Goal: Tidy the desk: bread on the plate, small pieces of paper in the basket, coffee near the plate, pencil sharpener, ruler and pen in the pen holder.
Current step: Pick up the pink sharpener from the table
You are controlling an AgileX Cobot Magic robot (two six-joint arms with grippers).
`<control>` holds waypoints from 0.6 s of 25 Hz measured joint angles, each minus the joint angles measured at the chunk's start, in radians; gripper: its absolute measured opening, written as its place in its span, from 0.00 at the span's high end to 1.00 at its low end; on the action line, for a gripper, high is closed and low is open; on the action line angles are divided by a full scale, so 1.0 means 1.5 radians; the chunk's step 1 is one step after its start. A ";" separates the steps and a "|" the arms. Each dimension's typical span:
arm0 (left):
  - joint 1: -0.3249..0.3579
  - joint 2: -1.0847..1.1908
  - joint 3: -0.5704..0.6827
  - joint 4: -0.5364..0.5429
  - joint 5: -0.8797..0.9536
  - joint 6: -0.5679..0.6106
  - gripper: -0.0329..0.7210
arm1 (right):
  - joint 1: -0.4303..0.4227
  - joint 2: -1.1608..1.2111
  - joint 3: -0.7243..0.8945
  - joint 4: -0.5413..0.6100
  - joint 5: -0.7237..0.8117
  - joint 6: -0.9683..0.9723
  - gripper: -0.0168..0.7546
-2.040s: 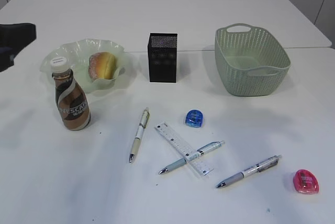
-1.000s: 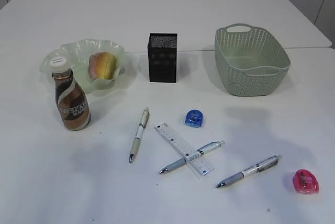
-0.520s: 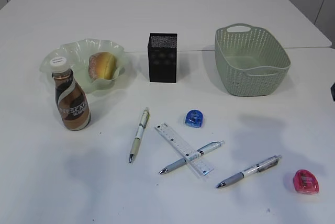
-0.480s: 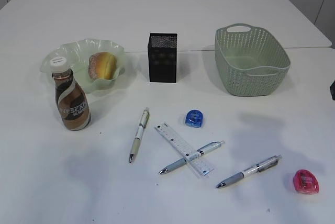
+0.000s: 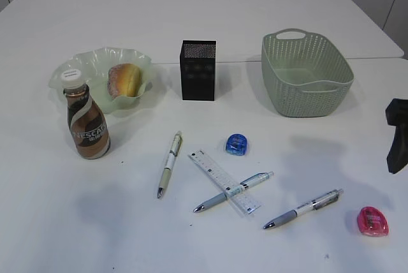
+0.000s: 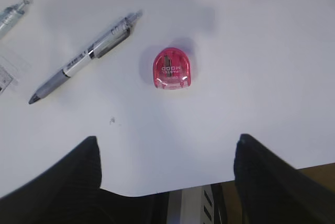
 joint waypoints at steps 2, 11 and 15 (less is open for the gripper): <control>0.000 0.000 0.000 0.000 0.010 0.000 0.29 | 0.000 0.013 0.000 0.000 -0.002 0.000 0.19; 0.000 0.000 0.000 0.004 0.020 0.000 0.29 | 0.000 0.116 0.000 0.001 -0.028 -0.001 0.25; 0.000 0.000 0.000 0.010 0.022 0.000 0.29 | 0.000 0.145 0.000 0.003 -0.047 -0.016 0.25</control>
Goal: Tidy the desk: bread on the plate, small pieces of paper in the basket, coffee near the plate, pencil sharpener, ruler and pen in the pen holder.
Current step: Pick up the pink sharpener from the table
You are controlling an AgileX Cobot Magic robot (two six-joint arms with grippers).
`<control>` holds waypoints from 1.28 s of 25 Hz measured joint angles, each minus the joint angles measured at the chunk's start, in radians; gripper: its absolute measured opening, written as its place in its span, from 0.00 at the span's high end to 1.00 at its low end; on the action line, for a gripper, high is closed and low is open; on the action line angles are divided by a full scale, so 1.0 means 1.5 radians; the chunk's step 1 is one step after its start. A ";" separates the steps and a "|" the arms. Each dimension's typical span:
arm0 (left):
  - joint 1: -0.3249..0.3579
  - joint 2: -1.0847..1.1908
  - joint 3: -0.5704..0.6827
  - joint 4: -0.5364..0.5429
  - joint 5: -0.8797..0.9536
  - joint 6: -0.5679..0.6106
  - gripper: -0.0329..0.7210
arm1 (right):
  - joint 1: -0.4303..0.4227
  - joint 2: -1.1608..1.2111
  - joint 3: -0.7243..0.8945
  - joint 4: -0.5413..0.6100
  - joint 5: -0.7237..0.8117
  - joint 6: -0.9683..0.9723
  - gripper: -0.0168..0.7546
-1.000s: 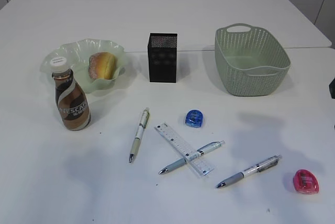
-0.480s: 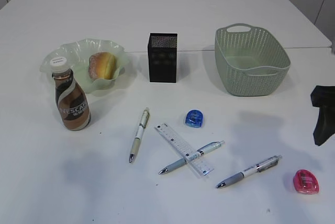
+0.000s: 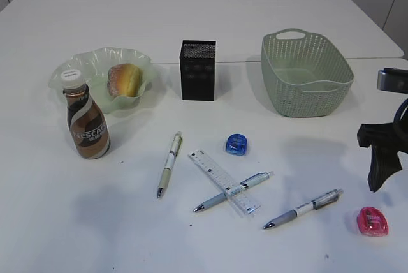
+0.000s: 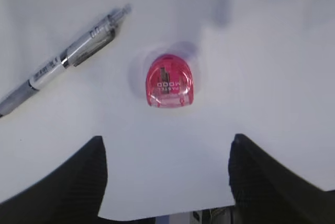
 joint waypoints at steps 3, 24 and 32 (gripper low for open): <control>0.000 0.000 0.000 0.001 0.000 0.000 0.29 | 0.000 0.008 0.000 0.000 -0.026 -0.017 0.25; 0.000 0.000 0.000 0.017 0.004 -0.001 0.29 | 0.000 0.010 0.093 0.016 -0.138 -0.051 0.25; 0.000 0.000 0.000 0.018 0.005 -0.001 0.29 | 0.000 0.051 0.093 0.025 -0.152 -0.051 0.26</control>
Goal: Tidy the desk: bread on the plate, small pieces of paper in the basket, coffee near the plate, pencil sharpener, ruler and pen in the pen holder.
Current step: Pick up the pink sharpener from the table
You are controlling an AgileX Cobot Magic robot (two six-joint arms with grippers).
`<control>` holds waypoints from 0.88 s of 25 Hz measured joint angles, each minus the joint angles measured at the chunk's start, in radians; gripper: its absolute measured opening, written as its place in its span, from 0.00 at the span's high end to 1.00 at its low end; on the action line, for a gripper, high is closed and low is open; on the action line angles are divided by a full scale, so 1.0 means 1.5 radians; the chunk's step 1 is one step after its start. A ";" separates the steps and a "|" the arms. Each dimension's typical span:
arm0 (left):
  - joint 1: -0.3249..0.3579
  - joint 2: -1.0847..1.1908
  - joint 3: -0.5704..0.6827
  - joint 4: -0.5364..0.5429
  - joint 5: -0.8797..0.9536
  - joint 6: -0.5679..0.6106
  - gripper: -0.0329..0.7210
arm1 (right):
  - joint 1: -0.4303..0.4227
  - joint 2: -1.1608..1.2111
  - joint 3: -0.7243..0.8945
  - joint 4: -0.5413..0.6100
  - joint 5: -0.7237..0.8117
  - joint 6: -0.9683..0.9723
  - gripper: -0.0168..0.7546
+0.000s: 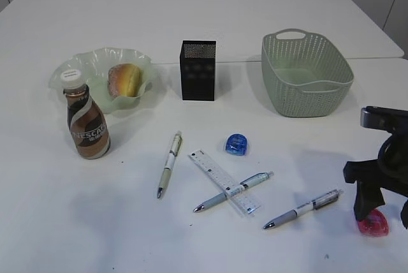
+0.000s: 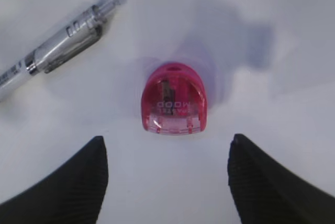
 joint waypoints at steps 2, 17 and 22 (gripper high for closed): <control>0.000 0.000 0.000 0.000 0.000 0.000 0.29 | 0.000 0.023 0.000 0.001 -0.006 0.000 0.26; 0.000 0.000 0.000 0.000 0.000 0.000 0.29 | 0.000 0.069 0.000 0.004 -0.032 -0.001 0.26; 0.000 0.000 0.000 0.000 0.000 0.000 0.29 | 0.000 0.074 0.000 0.001 -0.034 -0.002 0.26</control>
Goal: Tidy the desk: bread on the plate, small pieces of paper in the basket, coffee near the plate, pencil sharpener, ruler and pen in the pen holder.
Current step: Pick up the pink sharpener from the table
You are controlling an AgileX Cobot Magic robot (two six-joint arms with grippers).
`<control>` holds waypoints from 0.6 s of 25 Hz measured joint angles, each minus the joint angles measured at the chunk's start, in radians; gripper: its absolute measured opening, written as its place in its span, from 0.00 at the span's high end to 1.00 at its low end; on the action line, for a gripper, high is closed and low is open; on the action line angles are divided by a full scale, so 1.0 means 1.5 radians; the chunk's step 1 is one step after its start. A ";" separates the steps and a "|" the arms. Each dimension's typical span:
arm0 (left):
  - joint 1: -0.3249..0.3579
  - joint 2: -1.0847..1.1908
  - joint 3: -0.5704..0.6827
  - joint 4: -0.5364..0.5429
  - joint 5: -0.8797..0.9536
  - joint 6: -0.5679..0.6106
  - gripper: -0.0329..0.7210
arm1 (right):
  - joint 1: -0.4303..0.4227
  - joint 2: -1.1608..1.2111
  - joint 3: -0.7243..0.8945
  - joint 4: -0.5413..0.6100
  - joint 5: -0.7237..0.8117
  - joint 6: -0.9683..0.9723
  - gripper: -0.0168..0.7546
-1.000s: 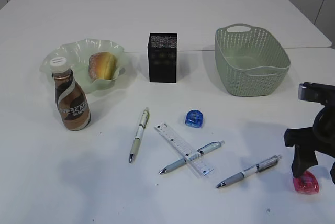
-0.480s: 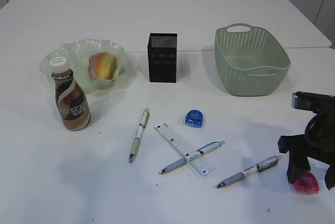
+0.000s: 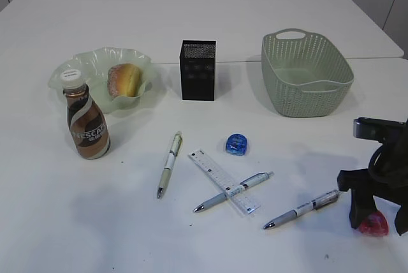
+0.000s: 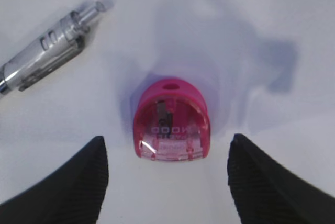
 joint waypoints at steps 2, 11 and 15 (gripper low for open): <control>0.000 0.000 0.000 0.002 0.000 0.000 0.29 | 0.000 0.001 0.000 -0.001 -0.001 0.000 0.26; 0.000 0.000 0.000 0.002 0.000 0.000 0.29 | 0.000 0.001 0.000 -0.012 -0.012 -0.002 0.26; 0.000 0.000 0.000 0.002 0.000 0.000 0.29 | 0.000 0.001 0.000 -0.012 -0.013 -0.002 0.26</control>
